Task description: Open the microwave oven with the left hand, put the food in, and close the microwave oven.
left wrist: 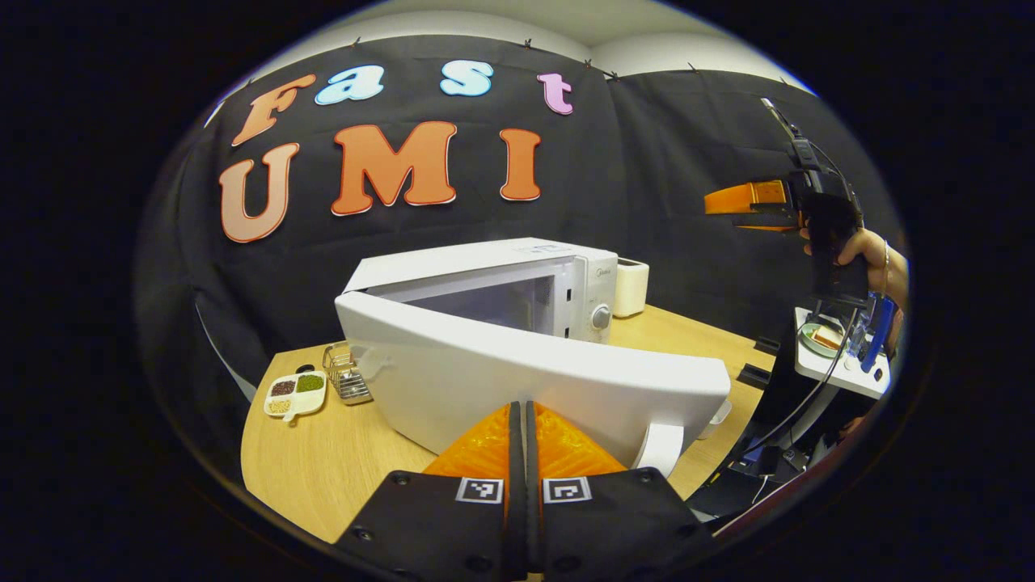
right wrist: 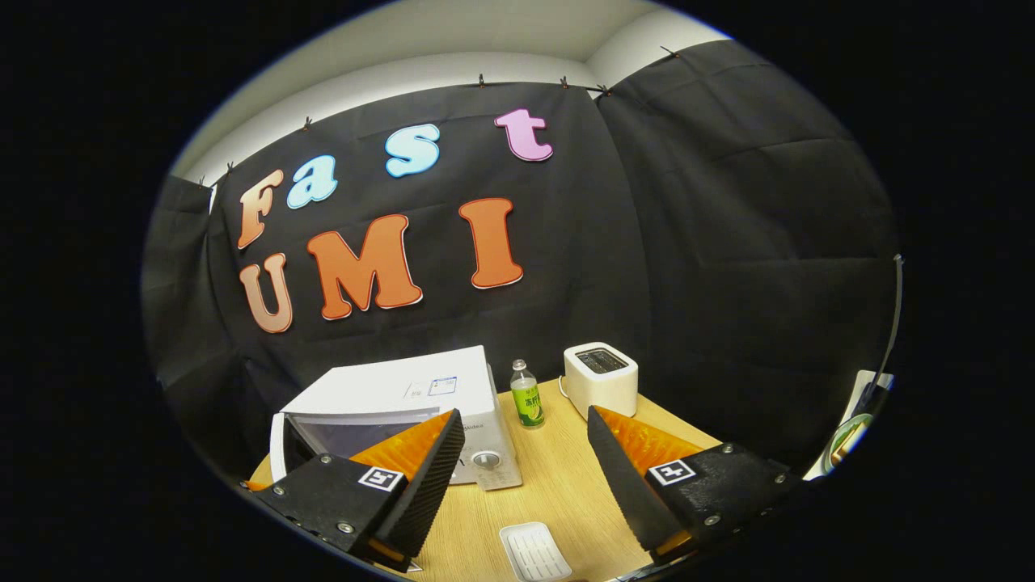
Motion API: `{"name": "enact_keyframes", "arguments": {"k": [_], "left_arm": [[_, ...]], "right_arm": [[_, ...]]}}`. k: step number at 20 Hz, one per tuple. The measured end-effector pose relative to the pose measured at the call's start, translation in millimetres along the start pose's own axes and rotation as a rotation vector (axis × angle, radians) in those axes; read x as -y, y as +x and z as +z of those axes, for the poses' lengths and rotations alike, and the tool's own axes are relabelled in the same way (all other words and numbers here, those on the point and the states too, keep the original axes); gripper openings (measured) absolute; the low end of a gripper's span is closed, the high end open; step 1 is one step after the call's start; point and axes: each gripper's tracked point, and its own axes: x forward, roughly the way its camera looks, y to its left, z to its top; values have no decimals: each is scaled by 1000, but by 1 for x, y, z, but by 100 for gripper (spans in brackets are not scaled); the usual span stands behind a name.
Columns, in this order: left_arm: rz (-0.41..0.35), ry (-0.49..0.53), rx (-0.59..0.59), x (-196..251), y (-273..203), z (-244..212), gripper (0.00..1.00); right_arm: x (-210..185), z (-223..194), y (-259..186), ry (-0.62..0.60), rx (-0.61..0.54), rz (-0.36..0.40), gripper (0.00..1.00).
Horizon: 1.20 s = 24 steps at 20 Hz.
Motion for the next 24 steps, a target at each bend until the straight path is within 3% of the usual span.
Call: {"name": "enact_keyframes", "arguments": {"k": [7,13,14,15,24], "left_arm": [[-6,-38,19,3,42,24,4],[11,-80,18,-2,76,32,4],[17,-86,20,-3,82,34,0],[26,-86,21,-4,86,36,4],[75,-48,15,-7,139,50,4]], "right_arm": [[37,7,2,-82,4,-71,94],[62,5,8,-65,-2,-110,95],[66,5,9,-65,-5,-115,95],[69,4,11,-65,-9,-121,94],[100,1,24,-36,-24,-165,95]]}}
